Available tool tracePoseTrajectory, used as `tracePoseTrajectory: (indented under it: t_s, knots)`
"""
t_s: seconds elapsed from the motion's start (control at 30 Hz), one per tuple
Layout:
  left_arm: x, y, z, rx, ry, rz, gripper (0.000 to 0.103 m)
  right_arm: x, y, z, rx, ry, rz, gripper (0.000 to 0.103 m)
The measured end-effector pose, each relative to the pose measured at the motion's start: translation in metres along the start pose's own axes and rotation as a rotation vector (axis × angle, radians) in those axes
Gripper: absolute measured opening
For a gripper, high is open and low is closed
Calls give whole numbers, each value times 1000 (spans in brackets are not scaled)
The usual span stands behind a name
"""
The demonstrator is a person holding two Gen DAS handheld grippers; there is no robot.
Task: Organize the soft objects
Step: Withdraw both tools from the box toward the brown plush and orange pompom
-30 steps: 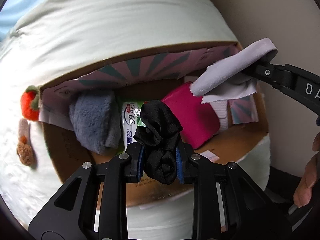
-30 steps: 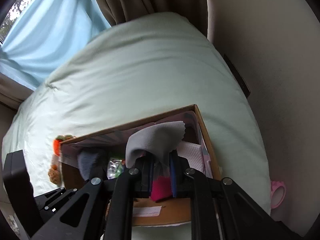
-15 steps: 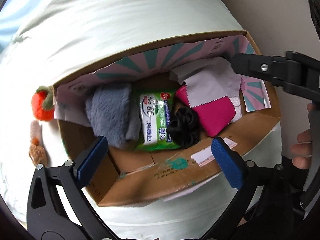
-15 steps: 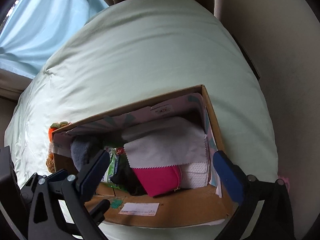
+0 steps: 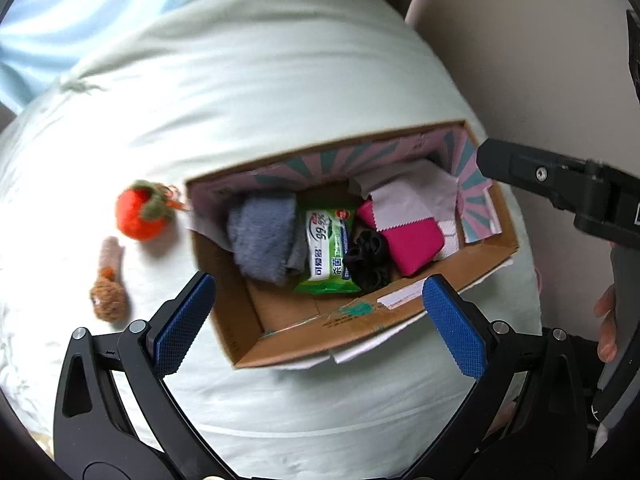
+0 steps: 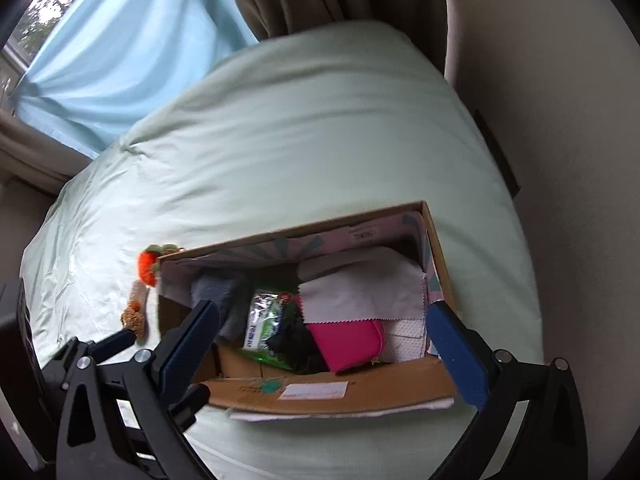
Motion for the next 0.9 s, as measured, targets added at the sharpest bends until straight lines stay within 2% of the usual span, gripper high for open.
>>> tracePoseTrajectory:
  t_s: [0.23, 0.37, 0.63, 0.9]
  knots:
    - [12, 72, 18, -3, 28, -117, 103, 7, 66, 39, 3, 59, -81, 103]
    - [23, 118, 41, -20, 71, -179, 103, 15, 103, 70, 19, 106, -120, 103]
    - [56, 202, 109, -116, 196, -322, 103, 38, 156, 142, 2, 248, -220, 103]
    - [95, 251, 159, -244, 267, -405, 103, 63, 182, 197, -70, 337, -315, 103]
Point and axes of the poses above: each gripper's, at about its wrist camera, not at the fingertips, and y roughly against the way its jaws point, z to its left, x to its underside, the point moved 2 cm from there along -y, roughly the way its jaws point, and after that the axes turned 5 degrees about -x, right-handed, at the moved point
